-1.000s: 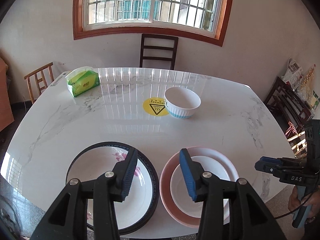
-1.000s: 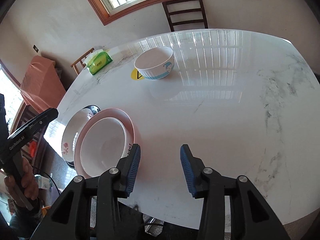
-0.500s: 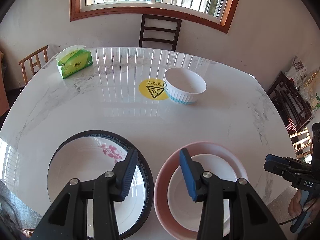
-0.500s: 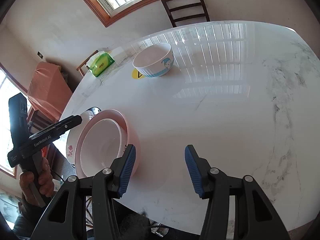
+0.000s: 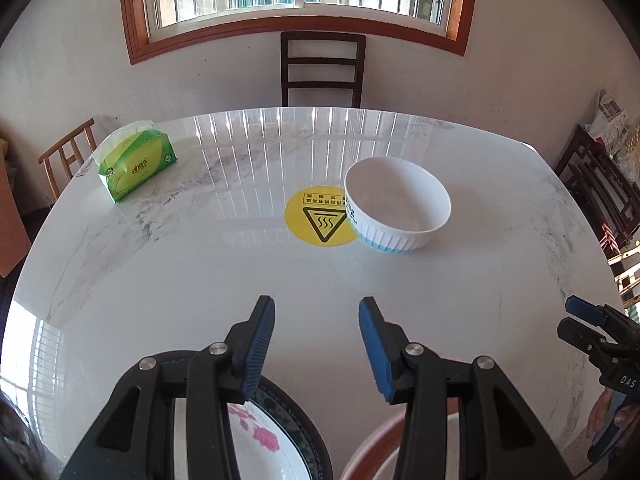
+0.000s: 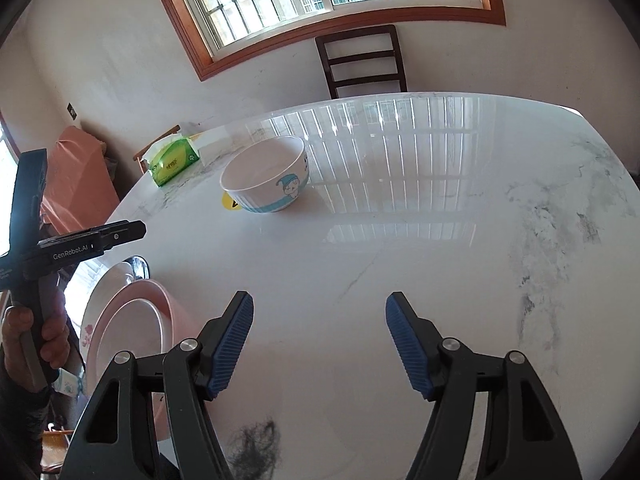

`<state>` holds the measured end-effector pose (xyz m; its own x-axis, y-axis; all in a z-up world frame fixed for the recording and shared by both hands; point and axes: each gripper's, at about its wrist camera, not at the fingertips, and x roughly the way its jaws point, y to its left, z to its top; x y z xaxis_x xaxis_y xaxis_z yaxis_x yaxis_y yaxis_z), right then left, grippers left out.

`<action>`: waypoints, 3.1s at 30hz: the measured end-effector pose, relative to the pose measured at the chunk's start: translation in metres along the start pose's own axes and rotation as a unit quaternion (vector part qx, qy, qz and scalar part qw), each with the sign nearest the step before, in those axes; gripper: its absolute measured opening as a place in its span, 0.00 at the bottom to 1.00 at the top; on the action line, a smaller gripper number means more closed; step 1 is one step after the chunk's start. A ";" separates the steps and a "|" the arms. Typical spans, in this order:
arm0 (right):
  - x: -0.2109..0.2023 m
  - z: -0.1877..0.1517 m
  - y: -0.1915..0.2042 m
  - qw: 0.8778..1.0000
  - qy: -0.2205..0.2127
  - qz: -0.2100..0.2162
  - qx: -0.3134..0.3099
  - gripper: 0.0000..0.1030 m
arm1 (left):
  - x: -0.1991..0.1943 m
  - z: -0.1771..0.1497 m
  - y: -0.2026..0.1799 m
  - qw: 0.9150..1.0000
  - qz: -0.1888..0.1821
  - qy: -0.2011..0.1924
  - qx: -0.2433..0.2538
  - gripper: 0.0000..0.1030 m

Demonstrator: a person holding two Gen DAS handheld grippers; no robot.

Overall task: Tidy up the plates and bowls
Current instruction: 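Move both grippers to the blue-banded white bowl, then close both grippers on the rim of the blue-banded bowl, then lift the blue-banded bowl with both grippers and carry it over the nested bowls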

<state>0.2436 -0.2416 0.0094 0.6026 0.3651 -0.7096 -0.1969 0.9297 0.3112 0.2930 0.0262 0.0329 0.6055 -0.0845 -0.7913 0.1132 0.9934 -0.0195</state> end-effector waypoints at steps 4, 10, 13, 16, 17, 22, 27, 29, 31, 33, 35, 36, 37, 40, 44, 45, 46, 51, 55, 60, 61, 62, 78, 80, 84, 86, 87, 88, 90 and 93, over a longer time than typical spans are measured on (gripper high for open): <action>0.023 0.013 -0.012 1.000 0.002 -0.002 0.016 0.64 | 0.016 0.013 -0.003 1.000 0.012 -0.009 0.012 0.43; 0.053 0.039 -0.015 0.999 0.005 0.019 0.039 0.64 | 0.036 0.034 -0.013 0.997 0.041 -0.021 0.057 0.43; 0.067 0.050 -0.015 0.997 0.007 0.039 0.064 0.64 | 0.047 0.044 -0.015 0.996 0.043 -0.015 0.074 0.43; 0.079 0.060 -0.010 0.995 0.010 0.057 0.080 0.64 | 0.058 0.053 -0.013 0.996 0.038 -0.008 0.075 0.43; 0.083 0.063 -0.007 0.995 0.011 0.060 0.079 0.64 | 0.061 0.056 -0.012 0.997 0.037 -0.006 0.074 0.43; 0.094 0.079 0.008 0.996 0.011 0.061 0.064 0.64 | 0.073 0.064 -0.010 0.997 0.021 0.006 0.068 0.43; 0.101 0.094 0.014 0.996 0.012 0.065 0.066 0.64 | 0.084 0.072 -0.008 0.998 -0.013 0.028 0.049 0.43; 0.103 0.099 0.016 0.996 0.014 0.064 0.065 0.64 | 0.087 0.076 -0.008 0.998 -0.019 0.033 0.042 0.43; 0.106 0.103 0.019 0.997 0.017 0.054 0.059 0.64 | 0.092 0.079 -0.008 0.998 -0.027 0.039 0.035 0.43; 0.109 0.106 0.020 0.997 0.022 0.052 0.057 0.64 | 0.096 0.081 -0.006 0.998 -0.039 0.045 0.025 0.43; 0.113 0.110 0.022 0.997 0.028 0.045 0.055 0.63 | 0.100 0.083 -0.005 0.997 -0.047 0.051 0.016 0.43; 0.114 0.111 0.023 0.997 0.031 0.042 0.052 0.63 | 0.102 0.084 -0.005 0.997 -0.048 0.053 0.012 0.43; 0.116 0.112 0.025 0.998 0.034 0.038 0.049 0.61 | 0.105 0.085 -0.005 0.997 -0.049 0.055 0.009 0.43; 0.124 0.116 0.029 0.998 0.050 0.022 0.038 0.55 | 0.114 0.087 -0.008 0.997 -0.046 0.065 0.005 0.43; 0.135 0.123 0.032 0.997 0.069 0.004 0.029 0.51 | 0.128 0.090 -0.010 0.996 -0.033 0.080 -0.003 0.43; 0.138 0.125 0.032 0.997 0.076 -0.003 0.026 0.50 | 0.131 0.090 -0.010 0.996 -0.032 0.083 -0.005 0.43; 0.142 0.126 0.032 0.996 0.082 -0.007 0.025 0.47 | 0.134 0.091 -0.010 0.996 -0.030 0.085 -0.008 0.43; 0.168 0.124 0.028 0.990 0.138 0.000 0.032 0.30 | 0.155 0.090 -0.012 0.992 -0.022 0.122 -0.015 0.52; 0.177 0.123 0.025 0.986 0.162 0.015 0.033 0.15 | 0.168 0.086 -0.011 0.986 -0.072 0.145 -0.042 0.19; 0.174 0.122 0.024 0.984 0.170 0.020 0.044 0.15 | 0.160 0.086 -0.015 0.986 -0.058 0.142 -0.058 0.13; 0.173 0.120 0.022 0.983 0.175 0.023 0.052 0.15 | 0.157 0.086 -0.015 0.986 -0.060 0.141 -0.062 0.12; 0.172 0.119 0.021 0.982 0.179 0.026 0.060 0.14 | 0.154 0.085 -0.014 0.986 -0.064 0.141 -0.068 0.11; 0.096 0.111 0.043 0.978 0.188 0.045 0.074 0.14 | 0.057 0.068 -0.033 0.993 -0.056 0.093 -0.038 0.11; 0.084 0.109 0.048 0.979 0.184 0.046 0.071 0.14 | 0.044 0.065 -0.036 0.994 -0.058 0.089 -0.038 0.11; 0.060 0.104 0.055 0.981 0.177 0.050 0.068 0.14 | 0.018 0.053 -0.040 0.994 -0.061 0.081 -0.032 0.11; 0.049 0.100 0.059 0.981 0.173 0.052 0.065 0.14 | 0.005 0.045 -0.043 0.995 -0.060 0.076 -0.028 0.11; 0.044 0.097 0.062 0.982 0.171 0.053 0.064 0.14 | -0.002 0.041 -0.045 0.995 -0.059 0.074 -0.026 0.11; 0.039 0.094 0.065 0.982 0.170 0.053 0.064 0.14 | -0.008 0.037 -0.046 0.995 -0.060 0.073 -0.025 0.11; 0.031 0.088 0.069 0.982 0.168 0.054 0.062 0.14 | -0.018 0.029 -0.046 0.995 -0.063 0.075 -0.025 0.11; 0.019 0.078 0.074 0.982 0.170 0.059 0.060 0.13 | -0.031 0.019 -0.045 0.995 -0.066 0.077 -0.026 0.11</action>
<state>0.3008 -0.1693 0.0682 0.2833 0.4838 -0.8280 -0.1444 0.8751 0.4619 0.2840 -0.0175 0.0695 0.4606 -0.2048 -0.8637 0.1408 0.9776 -0.1567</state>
